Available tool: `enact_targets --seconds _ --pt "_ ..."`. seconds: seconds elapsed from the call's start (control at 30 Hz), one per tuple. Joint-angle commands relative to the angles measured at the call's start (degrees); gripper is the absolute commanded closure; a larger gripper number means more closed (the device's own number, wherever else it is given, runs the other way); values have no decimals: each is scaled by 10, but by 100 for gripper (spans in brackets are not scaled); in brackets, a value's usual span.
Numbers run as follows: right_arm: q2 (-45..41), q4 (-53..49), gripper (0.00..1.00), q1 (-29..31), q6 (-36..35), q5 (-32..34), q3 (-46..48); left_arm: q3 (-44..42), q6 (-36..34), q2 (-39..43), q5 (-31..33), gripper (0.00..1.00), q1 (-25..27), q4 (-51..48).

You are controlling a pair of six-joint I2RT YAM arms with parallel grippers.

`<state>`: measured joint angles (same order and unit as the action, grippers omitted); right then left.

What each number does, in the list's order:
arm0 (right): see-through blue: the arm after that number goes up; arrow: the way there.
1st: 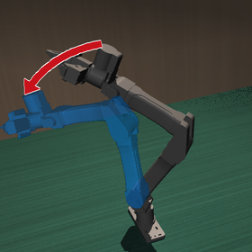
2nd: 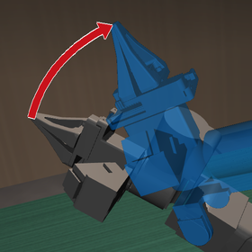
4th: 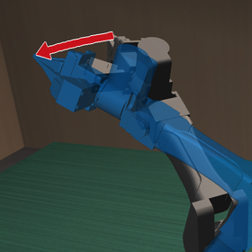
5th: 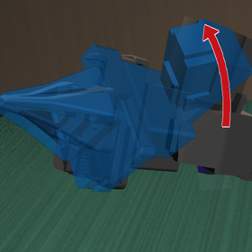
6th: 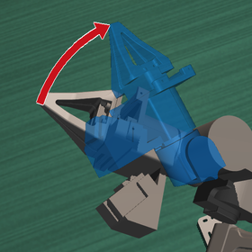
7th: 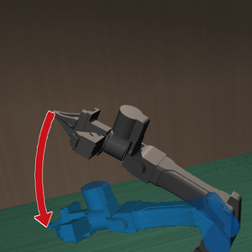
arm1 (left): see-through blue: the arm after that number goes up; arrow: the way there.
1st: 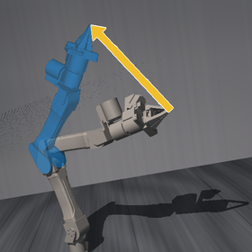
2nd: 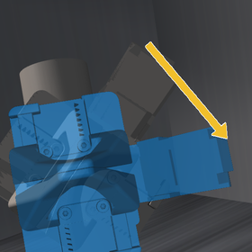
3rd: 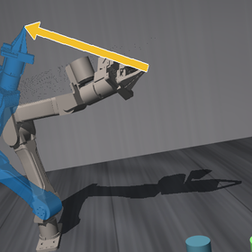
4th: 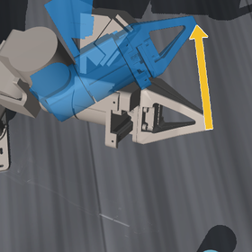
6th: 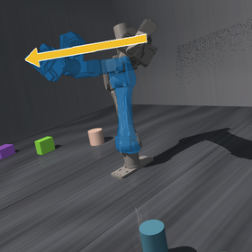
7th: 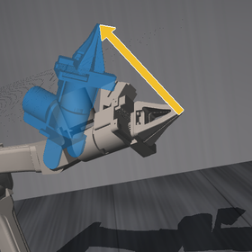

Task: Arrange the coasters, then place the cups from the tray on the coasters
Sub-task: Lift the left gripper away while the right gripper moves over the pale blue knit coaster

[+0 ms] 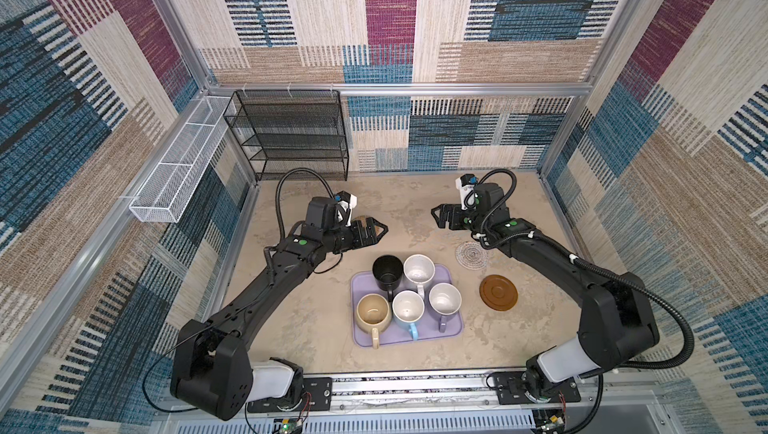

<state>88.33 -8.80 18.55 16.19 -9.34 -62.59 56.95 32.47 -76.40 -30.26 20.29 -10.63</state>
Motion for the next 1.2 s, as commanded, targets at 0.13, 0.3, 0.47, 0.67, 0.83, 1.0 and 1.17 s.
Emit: enact_targets --seconds 0.13,0.3,0.47,0.67,0.83,1.0,1.17 --pt "62 17 17 -66 0 13 -8 9 0 -21 -47 0 11 55" --pt "129 6 25 -94 -8 19 -37 53 -10 -62 18 1 17 -12" --pt "195 -19 33 -102 -20 58 -85 80 -8 -90 28 1 17 -15" --pt "273 -62 45 -105 -33 76 -159 99 -21 -118 35 1 17 -29" --pt "312 -90 51 -105 -34 78 -197 93 -22 -121 43 1 17 -26" --pt "324 -99 55 -101 -34 60 -197 92 -18 -127 33 0 17 -19" --pt "334 -119 55 -79 -44 67 -205 88 -14 -132 32 0 17 -7"
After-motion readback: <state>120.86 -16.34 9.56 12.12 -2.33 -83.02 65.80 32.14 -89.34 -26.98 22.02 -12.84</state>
